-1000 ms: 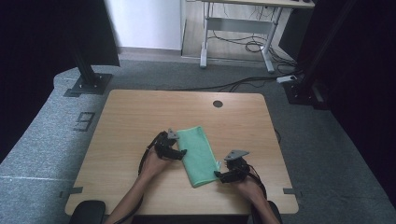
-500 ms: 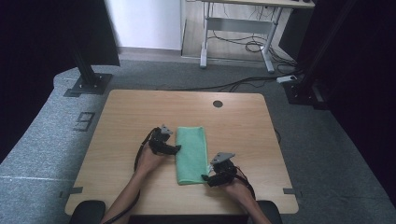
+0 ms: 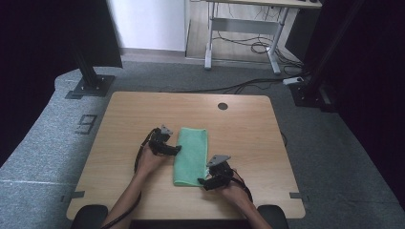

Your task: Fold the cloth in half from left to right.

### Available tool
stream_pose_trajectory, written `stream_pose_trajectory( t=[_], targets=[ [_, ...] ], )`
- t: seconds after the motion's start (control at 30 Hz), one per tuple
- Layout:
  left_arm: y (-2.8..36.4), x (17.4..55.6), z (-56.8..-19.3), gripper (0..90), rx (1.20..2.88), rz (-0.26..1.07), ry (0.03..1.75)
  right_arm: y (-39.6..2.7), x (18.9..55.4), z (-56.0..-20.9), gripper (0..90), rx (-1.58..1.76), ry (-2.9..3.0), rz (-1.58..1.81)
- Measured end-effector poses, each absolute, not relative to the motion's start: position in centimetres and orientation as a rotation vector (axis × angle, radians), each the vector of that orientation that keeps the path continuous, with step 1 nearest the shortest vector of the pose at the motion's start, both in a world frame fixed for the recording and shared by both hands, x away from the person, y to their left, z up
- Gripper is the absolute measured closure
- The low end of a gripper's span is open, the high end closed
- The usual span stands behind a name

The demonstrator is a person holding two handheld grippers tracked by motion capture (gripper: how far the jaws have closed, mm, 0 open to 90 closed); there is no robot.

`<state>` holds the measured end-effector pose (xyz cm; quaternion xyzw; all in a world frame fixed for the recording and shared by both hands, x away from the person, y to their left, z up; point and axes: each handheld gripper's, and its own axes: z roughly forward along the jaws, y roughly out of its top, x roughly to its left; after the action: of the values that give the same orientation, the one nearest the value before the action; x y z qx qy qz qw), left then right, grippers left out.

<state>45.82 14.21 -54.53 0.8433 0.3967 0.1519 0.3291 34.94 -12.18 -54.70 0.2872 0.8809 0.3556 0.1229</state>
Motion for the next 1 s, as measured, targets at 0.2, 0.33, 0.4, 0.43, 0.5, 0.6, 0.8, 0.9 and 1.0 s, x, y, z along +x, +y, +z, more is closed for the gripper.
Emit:
stream_pose_trajectory(
  t=[0.2, 0.33, 0.4, 0.43, 0.5, 0.6, 0.8, 0.9, 1.0],
  targets=[
    [14.2, 45.8, -54.6, 14.1, 2.201, 0.396, 1.035, -12.4, 35.0, -54.9, 16.9, 0.860, 2.570, 1.059],
    [14.3, 45.8, -54.6, 14.1, 2.199, 0.399, 1.028, -12.4, 35.0, -54.8, 17.2, 0.852, 2.571, 1.057],
    [14.2, 45.7, -54.5, 14.1, 2.199, 0.410, 1.021, -12.4, 35.0, -54.8, 17.5, 0.854, 2.570, 1.058],
    [14.2, 45.6, -54.5, 14.3, 2.201, 0.415, 1.019, -12.4, 34.9, -54.8, 18.1, 0.854, 2.567, 1.055],
    [14.1, 45.4, -54.2, 14.3, 2.205, 0.429, 1.014, -12.4, 34.8, -54.6, 19.8, 0.845, 2.571, 1.057],
    [14.1, 44.8, -53.5, 14.4, 2.185, 0.424, 1.000, -12.5, 34.8, -54.4, 19.6, 0.846, 2.560, 1.072],
    [14.7, 43.3, -51.8, 14.1, 2.157, 0.407, 0.961, -13.4, 34.9, -53.6, 17.9, 0.855, 2.526, 1.110],
    [15.1, 42.4, -51.0, 14.0, 2.148, 0.405, 0.937, -14.1, 35.1, -53.1, 14.8, 0.868, 2.504, 1.125],
    [15.7, 41.4, -50.4, 13.9, 2.130, 0.404, 0.928, -14.8, 35.3, -52.8, 13.9, 0.884, 2.491, 1.133]
  ],
)
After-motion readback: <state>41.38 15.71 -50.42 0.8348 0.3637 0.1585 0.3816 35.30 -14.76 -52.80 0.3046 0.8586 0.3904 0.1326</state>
